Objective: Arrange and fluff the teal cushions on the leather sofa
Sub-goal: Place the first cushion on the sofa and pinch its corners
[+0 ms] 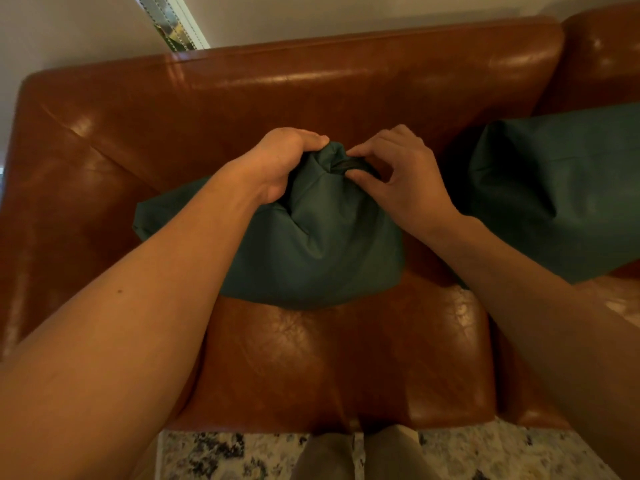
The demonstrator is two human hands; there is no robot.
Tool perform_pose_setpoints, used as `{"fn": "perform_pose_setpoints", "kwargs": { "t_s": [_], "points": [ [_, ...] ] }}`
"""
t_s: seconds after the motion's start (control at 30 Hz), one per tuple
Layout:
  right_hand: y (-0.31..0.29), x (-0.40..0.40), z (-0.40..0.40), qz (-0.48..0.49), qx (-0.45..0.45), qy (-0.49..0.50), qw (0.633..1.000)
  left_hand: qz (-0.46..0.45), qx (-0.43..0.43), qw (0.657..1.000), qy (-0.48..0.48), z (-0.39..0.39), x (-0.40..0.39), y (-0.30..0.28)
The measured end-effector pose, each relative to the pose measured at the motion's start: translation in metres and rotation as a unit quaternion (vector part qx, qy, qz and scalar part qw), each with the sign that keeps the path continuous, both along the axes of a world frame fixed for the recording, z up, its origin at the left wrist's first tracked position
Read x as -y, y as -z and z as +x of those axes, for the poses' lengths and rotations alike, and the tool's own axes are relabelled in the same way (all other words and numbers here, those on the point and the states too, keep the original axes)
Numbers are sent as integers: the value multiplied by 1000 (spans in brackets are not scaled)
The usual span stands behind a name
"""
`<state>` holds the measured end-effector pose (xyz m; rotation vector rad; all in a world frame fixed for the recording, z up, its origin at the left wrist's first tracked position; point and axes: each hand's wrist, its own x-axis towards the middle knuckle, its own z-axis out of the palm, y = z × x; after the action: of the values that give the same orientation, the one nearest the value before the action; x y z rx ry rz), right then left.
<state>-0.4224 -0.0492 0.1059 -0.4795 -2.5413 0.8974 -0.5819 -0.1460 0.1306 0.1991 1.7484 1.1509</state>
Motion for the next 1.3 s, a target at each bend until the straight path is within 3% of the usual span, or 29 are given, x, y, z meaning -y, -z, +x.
{"fn": "perform_pose_setpoints", "kwargs": {
  "t_s": [0.17,0.27,0.4,0.57,0.73,0.9,1.1,1.23,1.3],
  "points": [
    [6,8,2,-43,-48,64,996,49,-69,995,49,2,4,4],
    [3,15,4,-128,-56,95,986,64,-176,981,50,9,8,5],
    [-3,21,1,-252,-56,123,958,77,-389,918,23,26,19,5],
    [-1,11,-8,-341,-70,219,912,40,-530,843,81,52,44,15],
    [-9,17,-10,-329,-64,208,919,28,-569,812,130,57,51,35],
    [-18,23,-22,-139,36,233,962,5,-562,801,205,66,47,34],
    [-35,8,-24,-44,107,198,973,-12,-555,798,233,57,50,39],
    [-40,-3,-19,-89,19,268,959,-8,-548,808,217,53,52,43],
    [-39,-6,-17,-143,45,278,949,-6,-551,807,212,55,52,43]
  ]
}}
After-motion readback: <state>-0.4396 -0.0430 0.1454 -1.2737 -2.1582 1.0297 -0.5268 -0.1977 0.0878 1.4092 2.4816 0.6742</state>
